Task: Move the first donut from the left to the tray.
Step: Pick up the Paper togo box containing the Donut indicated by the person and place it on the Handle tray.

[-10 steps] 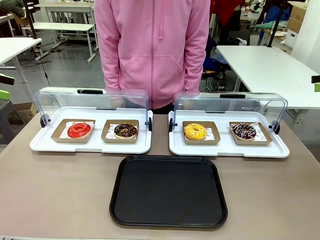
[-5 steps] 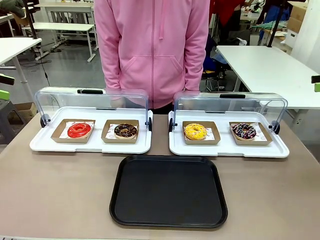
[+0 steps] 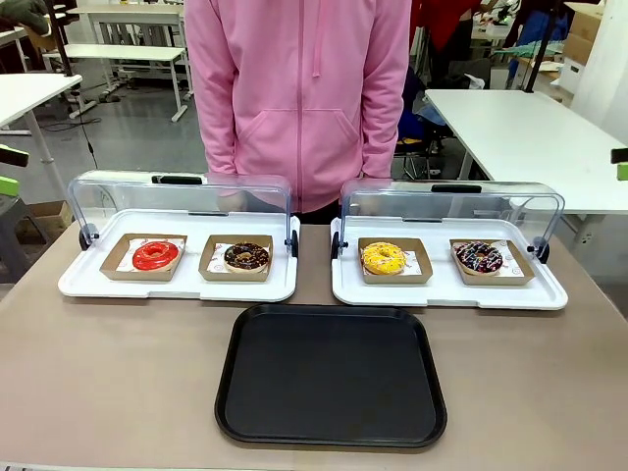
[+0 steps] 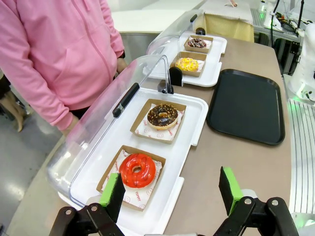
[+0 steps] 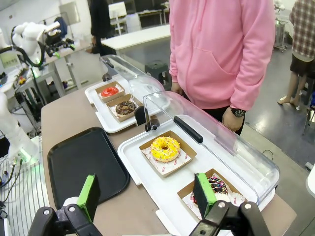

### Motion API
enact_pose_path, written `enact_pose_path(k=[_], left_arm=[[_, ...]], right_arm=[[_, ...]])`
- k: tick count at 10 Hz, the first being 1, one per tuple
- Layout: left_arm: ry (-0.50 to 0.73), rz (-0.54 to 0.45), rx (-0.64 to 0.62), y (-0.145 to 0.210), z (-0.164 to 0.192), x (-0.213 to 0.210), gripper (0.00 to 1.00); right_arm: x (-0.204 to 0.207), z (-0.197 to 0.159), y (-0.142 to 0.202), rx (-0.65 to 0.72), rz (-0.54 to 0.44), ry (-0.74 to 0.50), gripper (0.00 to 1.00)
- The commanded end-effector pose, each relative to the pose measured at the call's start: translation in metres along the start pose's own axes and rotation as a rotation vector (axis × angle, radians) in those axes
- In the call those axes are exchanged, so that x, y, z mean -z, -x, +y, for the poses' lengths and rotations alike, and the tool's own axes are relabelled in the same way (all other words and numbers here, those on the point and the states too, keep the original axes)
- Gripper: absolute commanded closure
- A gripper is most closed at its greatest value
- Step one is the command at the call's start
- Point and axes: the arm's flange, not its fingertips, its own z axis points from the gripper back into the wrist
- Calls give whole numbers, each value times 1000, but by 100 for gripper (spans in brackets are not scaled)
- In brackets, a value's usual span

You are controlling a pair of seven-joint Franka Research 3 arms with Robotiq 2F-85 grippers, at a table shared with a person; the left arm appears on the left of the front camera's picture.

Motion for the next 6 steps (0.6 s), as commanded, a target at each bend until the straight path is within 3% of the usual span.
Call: enact_pose_path(k=[1, 6], left_arm=[[-1, -28, 23, -1, 4, -1, 0], [-1, -28, 23, -1, 4, -1, 0]], right_arm=[[1, -5, -3, -28, -28, 0, 0], [1, -5, -3, -28, -28, 0, 0]])
